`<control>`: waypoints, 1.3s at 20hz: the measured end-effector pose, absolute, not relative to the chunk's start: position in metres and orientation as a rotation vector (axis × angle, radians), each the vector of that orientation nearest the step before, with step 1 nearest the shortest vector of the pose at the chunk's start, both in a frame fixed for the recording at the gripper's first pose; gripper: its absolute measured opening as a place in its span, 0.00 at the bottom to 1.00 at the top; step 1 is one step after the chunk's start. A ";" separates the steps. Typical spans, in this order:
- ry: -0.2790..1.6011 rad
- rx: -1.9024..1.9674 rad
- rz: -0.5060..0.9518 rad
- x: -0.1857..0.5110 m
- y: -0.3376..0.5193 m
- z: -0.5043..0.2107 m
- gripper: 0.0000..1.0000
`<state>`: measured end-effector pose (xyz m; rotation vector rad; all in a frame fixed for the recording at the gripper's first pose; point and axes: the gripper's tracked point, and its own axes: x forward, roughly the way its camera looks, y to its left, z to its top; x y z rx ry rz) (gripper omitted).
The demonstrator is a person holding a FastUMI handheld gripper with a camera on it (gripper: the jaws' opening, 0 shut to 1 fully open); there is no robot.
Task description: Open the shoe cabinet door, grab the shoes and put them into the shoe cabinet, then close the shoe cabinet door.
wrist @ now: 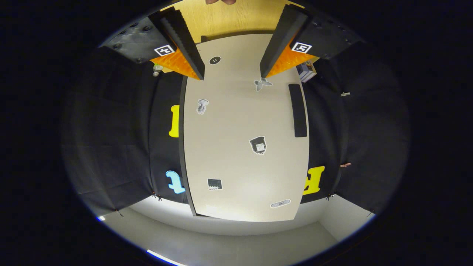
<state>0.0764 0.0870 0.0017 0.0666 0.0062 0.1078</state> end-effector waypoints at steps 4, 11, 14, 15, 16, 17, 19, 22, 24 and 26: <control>-0.040 0.030 0.113 0.072 0.091 0.016 0.98; -0.087 -0.003 0.136 0.063 0.102 0.026 0.98; -0.080 -0.004 0.141 0.063 0.102 0.024 0.98; -0.077 0.000 0.142 0.062 0.102 0.023 0.98; -0.074 0.003 0.144 0.062 0.102 0.023 0.98; -0.073 0.007 0.141 0.062 0.100 0.022 0.98; -0.071 0.007 0.138 0.062 0.097 0.021 0.98; -0.062 0.013 0.131 0.061 0.092 0.019 0.98; -0.063 0.016 0.125 0.059 0.088 0.020 0.98; -0.062 0.012 0.117 0.060 0.084 0.019 0.98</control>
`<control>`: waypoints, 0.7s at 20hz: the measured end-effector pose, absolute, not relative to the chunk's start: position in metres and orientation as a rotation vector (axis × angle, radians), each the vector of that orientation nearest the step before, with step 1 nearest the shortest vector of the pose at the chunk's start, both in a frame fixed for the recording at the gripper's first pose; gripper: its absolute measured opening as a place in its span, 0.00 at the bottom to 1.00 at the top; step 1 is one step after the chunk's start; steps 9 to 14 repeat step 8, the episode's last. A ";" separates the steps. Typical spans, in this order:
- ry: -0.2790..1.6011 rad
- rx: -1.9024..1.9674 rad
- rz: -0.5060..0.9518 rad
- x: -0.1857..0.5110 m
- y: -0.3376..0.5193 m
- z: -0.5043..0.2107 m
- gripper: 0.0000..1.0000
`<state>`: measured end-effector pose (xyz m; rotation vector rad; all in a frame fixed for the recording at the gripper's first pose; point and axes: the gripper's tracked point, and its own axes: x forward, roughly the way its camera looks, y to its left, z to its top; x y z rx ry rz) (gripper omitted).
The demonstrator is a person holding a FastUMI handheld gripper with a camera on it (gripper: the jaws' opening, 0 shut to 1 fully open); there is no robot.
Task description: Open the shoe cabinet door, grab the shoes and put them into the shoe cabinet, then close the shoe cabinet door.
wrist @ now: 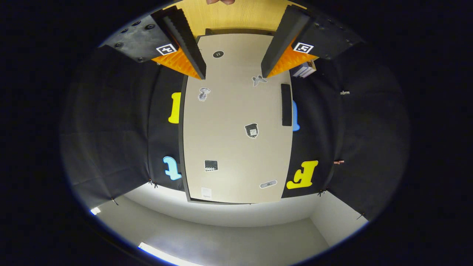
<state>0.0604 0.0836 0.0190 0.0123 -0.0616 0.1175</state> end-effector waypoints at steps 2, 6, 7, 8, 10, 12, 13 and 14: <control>-0.060 0.014 0.113 0.060 0.081 0.018 0.98; -0.058 0.010 0.109 0.059 0.078 0.018 0.98; -0.060 0.011 0.112 0.059 0.078 0.019 0.98; -0.061 0.012 0.112 0.059 0.079 0.020 0.98; -0.061 0.012 0.112 0.059 0.079 0.020 0.98; -0.061 0.012 0.112 0.059 0.079 0.020 0.98; -0.061 0.012 0.112 0.059 0.079 0.020 0.98; -0.061 0.012 0.112 0.059 0.079 0.020 0.98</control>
